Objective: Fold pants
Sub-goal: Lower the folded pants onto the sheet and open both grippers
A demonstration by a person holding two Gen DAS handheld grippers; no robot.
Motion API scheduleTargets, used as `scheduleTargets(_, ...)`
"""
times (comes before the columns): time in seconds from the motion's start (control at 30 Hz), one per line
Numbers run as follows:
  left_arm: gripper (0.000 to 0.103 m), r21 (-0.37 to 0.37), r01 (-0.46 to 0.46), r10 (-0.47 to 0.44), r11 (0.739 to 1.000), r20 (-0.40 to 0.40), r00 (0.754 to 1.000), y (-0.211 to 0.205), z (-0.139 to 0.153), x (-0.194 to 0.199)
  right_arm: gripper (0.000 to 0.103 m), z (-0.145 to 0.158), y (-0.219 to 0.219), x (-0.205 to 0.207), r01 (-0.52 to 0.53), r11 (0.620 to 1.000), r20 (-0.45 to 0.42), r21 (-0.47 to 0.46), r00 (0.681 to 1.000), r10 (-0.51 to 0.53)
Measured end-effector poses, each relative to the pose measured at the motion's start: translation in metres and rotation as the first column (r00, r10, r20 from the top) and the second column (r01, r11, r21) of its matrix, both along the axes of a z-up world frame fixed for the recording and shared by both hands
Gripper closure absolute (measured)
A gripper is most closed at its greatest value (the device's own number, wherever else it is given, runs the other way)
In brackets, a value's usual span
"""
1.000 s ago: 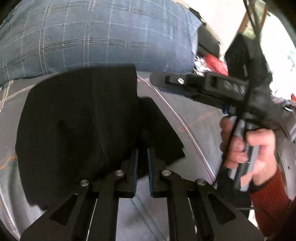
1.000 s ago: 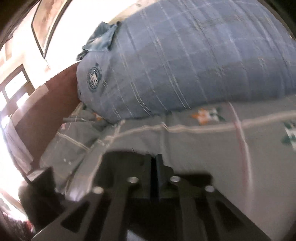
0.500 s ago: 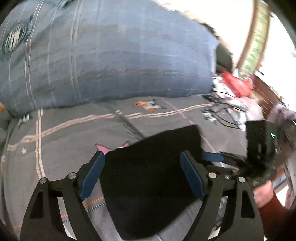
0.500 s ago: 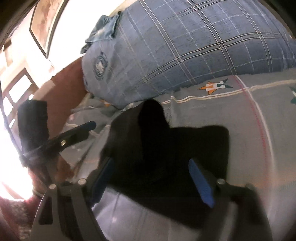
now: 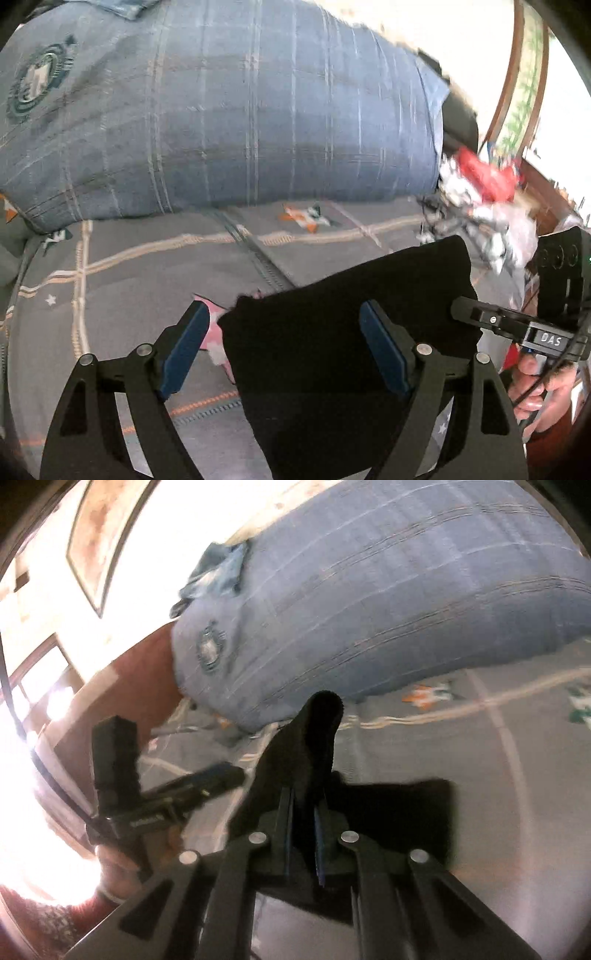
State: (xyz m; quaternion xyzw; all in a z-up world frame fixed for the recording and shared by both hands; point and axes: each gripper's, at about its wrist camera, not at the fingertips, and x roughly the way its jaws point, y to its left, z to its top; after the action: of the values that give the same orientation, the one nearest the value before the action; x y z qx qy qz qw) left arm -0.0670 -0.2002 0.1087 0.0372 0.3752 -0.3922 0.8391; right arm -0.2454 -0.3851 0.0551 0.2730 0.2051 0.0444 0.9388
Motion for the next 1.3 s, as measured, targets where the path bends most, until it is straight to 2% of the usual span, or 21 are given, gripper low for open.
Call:
scheduleTargets(0.1,0.019,0.073,0.007,-0.005,0.997,-0.025,1.0,-0.025,-0.029,0.001,0.095,-0.038,-0.014,0.008,0.096,0.995,-0.142,-0.012,0.985,-0.096)
scheduleTargets(0.17,0.019,0.113,-0.022,0.025,0.993,-0.028,0.999,-0.032,-0.045,0.003,0.095,-0.054,-0.02,0.013,0.127,0.992,-0.167,0.003,0.978,-0.125)
scheduleTargets(0.23,0.019,0.076,-0.044,0.049,0.996,-0.063,0.997,-0.027,-0.046,0.007,0.094,-0.054,-0.024,0.011,0.14,0.989,-0.152,0.047,0.98,-0.131)
scheduleTargets(0.3,0.019,0.062,-0.047,0.052,0.997,-0.09,0.995,-0.02,-0.04,0.01,0.085,-0.045,-0.023,0.004,0.163,0.986,-0.127,0.022,0.979,-0.159)
scheduleTargets(0.4,0.019,0.061,-0.069,0.071,0.996,-0.029,0.997,-0.015,-0.025,0.008,0.085,-0.023,-0.017,-0.012,0.179,0.982,-0.052,-0.059,0.982,-0.183)
scheduleTargets(0.5,0.019,0.063,-0.068,0.069,0.996,-0.005,0.998,-0.021,-0.019,0.009,0.085,-0.008,-0.004,-0.011,0.119,0.986,-0.004,-0.116,0.993,-0.12)
scheduleTargets(0.57,0.019,0.09,-0.078,0.079,0.993,-0.005,0.997,-0.029,-0.024,0.011,0.085,-0.007,0.002,0.005,0.083,0.99,-0.008,-0.11,0.996,-0.085)
scheduleTargets(0.67,0.019,0.112,-0.102,0.104,0.989,-0.018,0.994,-0.038,-0.039,0.018,0.086,-0.022,0.002,0.034,0.104,0.98,-0.059,-0.168,0.992,-0.115)
scheduleTargets(0.7,0.019,0.112,-0.106,0.109,0.988,-0.018,0.994,-0.038,-0.042,0.019,0.092,-0.03,-0.003,0.044,0.107,0.98,-0.083,-0.166,0.989,-0.122)
scheduleTargets(0.73,0.018,0.107,-0.112,0.115,0.988,-0.021,0.993,-0.037,-0.043,0.021,0.093,-0.038,-0.01,0.054,0.107,0.983,-0.098,-0.146,0.988,-0.122)
scheduleTargets(0.83,0.016,0.078,-0.135,0.139,0.988,-0.048,0.989,-0.035,-0.048,0.028,0.093,-0.047,-0.026,0.064,0.093,0.993,-0.066,-0.068,0.993,-0.097)
scheduleTargets(0.93,0.016,0.069,-0.136,0.14,0.988,-0.054,0.989,-0.034,-0.049,0.028,0.093,-0.044,-0.033,0.067,0.081,0.996,-0.076,-0.048,0.993,-0.085)
scheduleTargets(1.03,0.016,0.065,-0.131,0.135,0.989,-0.061,0.989,-0.029,-0.043,0.023,0.086,-0.031,-0.026,0.052,0.087,0.994,-0.064,-0.069,0.994,-0.091)
scheduleTargets(1.13,0.016,0.054,-0.14,0.143,0.989,-0.065,0.988,-0.018,-0.035,0.016,0.08,-0.015,-0.008,0.031,0.094,0.983,-0.06,-0.156,0.993,-0.104)
scheduleTargets(1.2,0.016,0.05,-0.14,0.143,0.989,-0.054,0.988,-0.012,-0.031,0.008,0.069,-0.008,0.007,0.018,0.075,0.977,-0.066,-0.199,0.994,-0.09)
scheduleTargets(1.3,0.016,0.066,-0.15,0.152,0.986,-0.031,0.988,-0.007,-0.028,-0.003,0.067,-0.006,0.023,0.005,0.06,0.975,-0.064,-0.216,0.995,-0.075)
